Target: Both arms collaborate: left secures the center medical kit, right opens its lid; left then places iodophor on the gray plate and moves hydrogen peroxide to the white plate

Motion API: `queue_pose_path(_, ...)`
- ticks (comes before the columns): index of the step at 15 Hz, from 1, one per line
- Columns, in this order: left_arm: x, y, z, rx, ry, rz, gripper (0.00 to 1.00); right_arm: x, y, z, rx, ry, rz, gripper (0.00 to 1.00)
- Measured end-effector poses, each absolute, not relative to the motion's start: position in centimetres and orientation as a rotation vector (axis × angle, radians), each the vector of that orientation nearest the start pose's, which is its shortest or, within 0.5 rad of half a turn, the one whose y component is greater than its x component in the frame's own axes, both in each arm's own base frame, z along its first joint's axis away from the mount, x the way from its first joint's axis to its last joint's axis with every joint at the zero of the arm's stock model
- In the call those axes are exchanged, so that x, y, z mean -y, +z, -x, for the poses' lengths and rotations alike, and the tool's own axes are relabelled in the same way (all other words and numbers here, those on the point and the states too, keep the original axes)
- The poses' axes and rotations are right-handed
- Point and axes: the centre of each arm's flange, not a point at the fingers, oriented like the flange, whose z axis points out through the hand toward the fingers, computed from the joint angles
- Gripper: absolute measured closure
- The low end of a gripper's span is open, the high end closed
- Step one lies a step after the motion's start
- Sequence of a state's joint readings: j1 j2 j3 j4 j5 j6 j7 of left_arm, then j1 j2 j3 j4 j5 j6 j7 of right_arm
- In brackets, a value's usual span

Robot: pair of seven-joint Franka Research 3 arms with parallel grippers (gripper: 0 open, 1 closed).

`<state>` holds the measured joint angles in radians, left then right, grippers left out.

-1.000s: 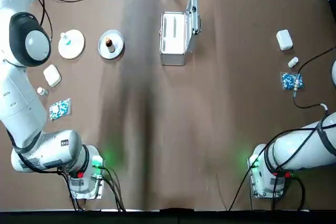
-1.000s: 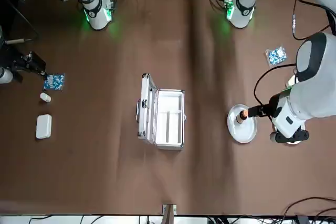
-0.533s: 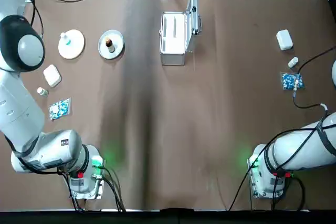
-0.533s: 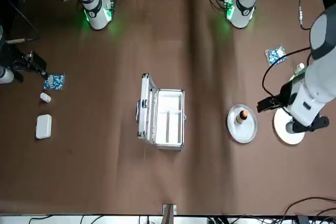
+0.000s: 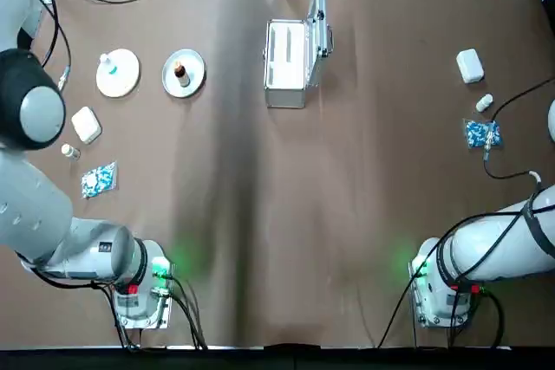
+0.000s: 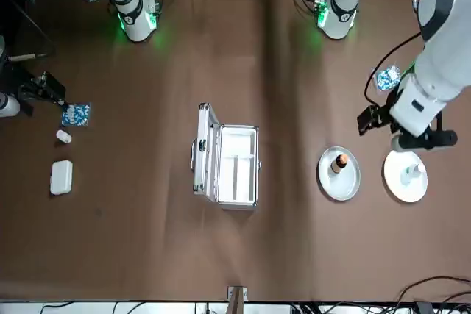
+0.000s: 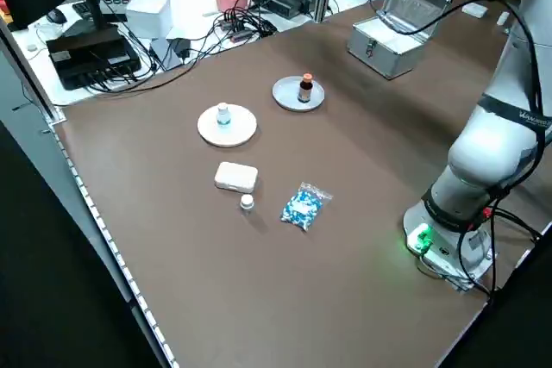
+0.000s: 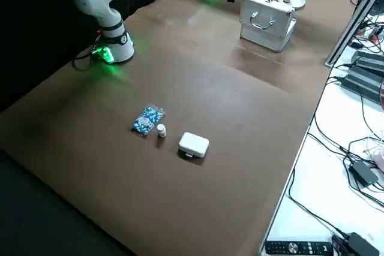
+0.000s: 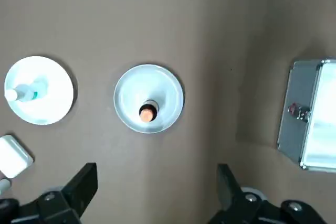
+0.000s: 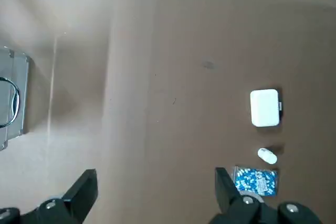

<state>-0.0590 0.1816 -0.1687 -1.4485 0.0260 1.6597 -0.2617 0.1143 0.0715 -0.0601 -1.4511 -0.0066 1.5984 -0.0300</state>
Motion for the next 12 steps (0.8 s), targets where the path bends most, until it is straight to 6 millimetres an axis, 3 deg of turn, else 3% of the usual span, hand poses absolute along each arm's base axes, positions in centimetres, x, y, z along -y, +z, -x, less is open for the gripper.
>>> queue_pose_path(3,11.98,59.12,-59.28,0.029,-0.057,3.147,0.00,-3.23,64.32,-57.94,0.133,-0.120,3.146,0.01)
queue_pose_path(12,11.77,59.01,-59.31,0.022,-0.064,3.147,0.00,-3.24,64.33,-57.94,0.134,-0.120,3.147,0.01)
